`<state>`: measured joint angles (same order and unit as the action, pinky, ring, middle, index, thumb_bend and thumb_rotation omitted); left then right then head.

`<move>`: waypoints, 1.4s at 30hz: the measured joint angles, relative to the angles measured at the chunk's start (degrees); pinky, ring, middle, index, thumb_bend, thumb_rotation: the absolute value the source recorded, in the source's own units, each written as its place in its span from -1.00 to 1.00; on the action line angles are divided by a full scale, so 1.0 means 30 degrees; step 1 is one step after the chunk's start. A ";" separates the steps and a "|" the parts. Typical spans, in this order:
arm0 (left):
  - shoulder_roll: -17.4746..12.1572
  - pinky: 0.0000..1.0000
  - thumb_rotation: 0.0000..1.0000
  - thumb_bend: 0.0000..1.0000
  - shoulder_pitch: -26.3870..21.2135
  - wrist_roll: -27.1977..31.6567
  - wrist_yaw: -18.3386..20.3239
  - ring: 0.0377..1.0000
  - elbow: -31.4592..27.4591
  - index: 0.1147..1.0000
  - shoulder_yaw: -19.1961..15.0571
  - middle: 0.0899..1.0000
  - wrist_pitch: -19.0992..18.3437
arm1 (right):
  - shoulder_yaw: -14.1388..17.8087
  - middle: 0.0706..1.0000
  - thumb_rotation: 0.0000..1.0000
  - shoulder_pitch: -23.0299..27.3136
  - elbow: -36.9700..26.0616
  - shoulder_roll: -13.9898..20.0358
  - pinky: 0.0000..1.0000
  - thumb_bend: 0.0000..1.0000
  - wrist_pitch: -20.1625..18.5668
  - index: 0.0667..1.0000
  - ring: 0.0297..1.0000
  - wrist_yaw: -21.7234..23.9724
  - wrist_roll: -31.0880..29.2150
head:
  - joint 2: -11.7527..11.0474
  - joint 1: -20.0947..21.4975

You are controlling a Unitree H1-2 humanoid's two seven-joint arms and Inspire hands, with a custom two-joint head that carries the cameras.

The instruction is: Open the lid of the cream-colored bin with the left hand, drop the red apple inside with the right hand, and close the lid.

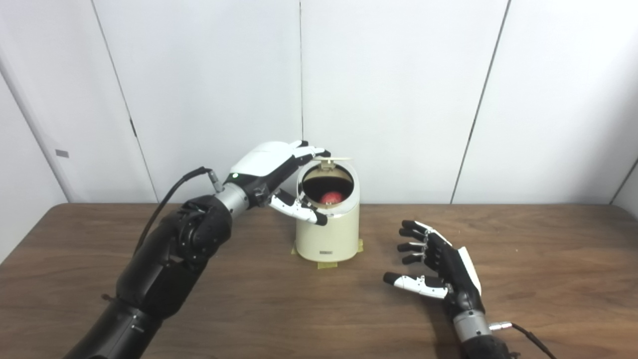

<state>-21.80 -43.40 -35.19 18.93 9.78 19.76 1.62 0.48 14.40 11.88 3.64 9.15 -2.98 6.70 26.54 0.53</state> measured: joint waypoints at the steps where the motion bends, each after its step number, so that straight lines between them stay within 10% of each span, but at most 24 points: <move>1: -0.0031 0.91 -0.09 0.96 0.0025 -0.0112 0.0002 1.00 -0.0035 0.81 0.0014 0.85 0.0000 | -0.0011 0.48 -0.71 0.0000 -0.0002 0.0000 0.09 0.59 0.0000 0.47 0.30 0.0000 0.0008 | 0.0001 0.0000; 42: -0.0289 1.00 -0.21 0.96 0.0977 -0.1577 0.1605 1.00 -0.2217 0.76 0.0422 0.78 0.0609 | -0.0098 0.49 -0.67 -0.0022 -0.0646 -0.0175 0.11 0.64 -0.0746 0.50 0.31 -0.0005 0.0128 | 0.0733 0.0205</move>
<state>-22.66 -40.47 -39.92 23.75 3.12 21.03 3.45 0.19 14.34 9.94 3.11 6.91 -3.00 7.08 28.74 1.14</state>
